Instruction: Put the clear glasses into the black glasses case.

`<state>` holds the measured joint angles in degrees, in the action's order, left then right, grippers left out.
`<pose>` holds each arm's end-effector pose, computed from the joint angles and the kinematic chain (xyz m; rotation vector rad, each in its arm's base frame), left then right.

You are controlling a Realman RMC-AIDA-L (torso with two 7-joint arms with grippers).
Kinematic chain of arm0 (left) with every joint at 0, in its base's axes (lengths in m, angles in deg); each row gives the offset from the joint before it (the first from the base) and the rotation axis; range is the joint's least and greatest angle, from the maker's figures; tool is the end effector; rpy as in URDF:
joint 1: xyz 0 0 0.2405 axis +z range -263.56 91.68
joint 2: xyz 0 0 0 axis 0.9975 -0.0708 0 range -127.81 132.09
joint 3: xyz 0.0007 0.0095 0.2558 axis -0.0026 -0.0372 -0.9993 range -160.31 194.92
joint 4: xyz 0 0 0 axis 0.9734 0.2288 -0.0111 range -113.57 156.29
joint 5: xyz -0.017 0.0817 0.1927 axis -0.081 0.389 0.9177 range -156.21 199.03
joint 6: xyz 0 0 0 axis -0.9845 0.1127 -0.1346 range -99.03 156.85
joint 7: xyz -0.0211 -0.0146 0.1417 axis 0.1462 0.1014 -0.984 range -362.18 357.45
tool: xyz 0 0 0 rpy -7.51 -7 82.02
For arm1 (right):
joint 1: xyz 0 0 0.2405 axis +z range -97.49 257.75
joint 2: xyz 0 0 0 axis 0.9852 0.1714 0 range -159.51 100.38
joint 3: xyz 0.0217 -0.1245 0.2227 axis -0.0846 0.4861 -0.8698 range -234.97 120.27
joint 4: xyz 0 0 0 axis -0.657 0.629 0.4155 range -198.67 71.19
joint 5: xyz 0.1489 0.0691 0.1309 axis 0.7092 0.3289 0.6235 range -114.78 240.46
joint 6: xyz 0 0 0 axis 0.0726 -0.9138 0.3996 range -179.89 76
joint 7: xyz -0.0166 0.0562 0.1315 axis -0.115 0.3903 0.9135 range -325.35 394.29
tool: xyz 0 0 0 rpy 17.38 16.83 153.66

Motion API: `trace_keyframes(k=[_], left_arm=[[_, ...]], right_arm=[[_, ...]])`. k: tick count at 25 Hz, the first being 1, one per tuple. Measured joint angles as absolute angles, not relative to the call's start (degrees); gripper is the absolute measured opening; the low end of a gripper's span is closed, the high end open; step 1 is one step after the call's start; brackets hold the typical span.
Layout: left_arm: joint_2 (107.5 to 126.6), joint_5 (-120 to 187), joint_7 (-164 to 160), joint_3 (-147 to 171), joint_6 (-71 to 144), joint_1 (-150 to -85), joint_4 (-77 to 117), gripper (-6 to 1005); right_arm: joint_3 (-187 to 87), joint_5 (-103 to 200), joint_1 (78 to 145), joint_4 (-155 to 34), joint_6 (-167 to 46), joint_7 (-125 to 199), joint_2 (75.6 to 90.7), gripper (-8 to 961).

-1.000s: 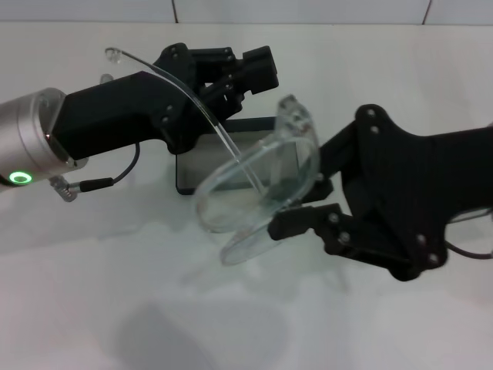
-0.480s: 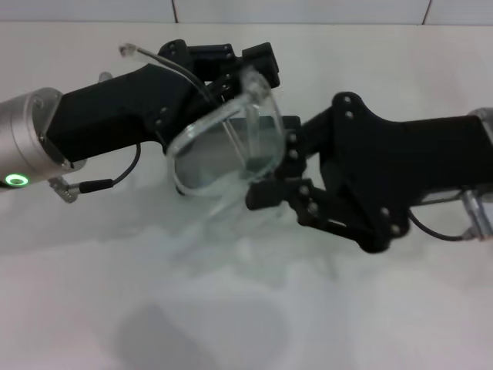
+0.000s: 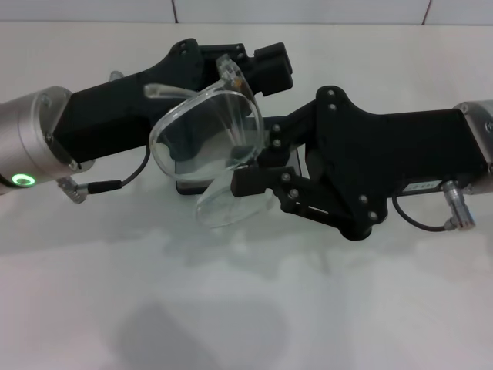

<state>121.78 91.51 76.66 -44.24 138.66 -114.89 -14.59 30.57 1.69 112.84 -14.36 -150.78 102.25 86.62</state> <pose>-0.1666 0.2942 0.0200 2.5813 0.2779 1.6505 0.0990 0.2915 -0.0091 2.6262 0.3152 -1.3710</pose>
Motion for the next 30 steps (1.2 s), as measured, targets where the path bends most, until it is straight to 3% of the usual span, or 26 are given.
trace_keyframes(k=[30], left_arm=[[121.75, 90.14, 76.33, -44.37, 138.97, -114.58, -14.44, 110]], right_arm=[[32.03, 2.9, 113.7, -14.6, -148.47, 104.02, 86.61, 76]])
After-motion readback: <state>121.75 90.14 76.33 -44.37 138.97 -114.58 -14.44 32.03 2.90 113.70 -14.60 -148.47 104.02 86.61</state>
